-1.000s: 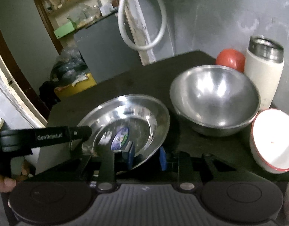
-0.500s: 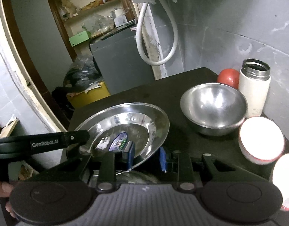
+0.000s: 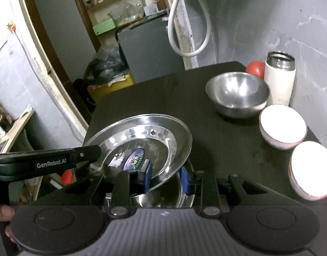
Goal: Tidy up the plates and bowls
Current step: 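Lift the logo plate onto the plate stack and open both grippers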
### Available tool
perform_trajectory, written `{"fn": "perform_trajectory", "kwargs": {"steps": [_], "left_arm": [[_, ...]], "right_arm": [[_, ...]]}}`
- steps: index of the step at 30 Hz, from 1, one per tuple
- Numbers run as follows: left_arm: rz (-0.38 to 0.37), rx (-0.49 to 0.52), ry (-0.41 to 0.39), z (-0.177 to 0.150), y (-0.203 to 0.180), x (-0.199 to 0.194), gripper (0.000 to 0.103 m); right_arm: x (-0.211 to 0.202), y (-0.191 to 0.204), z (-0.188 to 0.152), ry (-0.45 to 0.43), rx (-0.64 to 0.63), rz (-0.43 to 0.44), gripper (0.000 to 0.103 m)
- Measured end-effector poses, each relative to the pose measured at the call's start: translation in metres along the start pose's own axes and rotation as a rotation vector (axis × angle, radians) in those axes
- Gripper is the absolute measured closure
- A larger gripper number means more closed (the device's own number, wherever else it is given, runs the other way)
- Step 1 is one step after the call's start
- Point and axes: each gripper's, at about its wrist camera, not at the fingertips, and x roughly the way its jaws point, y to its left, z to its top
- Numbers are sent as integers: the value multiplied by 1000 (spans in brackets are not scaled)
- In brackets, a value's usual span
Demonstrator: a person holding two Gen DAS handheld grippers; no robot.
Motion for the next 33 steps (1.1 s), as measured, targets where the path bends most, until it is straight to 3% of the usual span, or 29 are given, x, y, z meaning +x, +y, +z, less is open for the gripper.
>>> {"fn": "perform_trajectory", "kwargs": {"steps": [16,33], "left_arm": [[93,36,52,-30,-7,-3,79],[137,30,83,-41,-6,-1,77]], "right_arm": [[-2,8,-27,66,-67,-1,70],[-1,38,-37,79,-224,-71,66]]}}
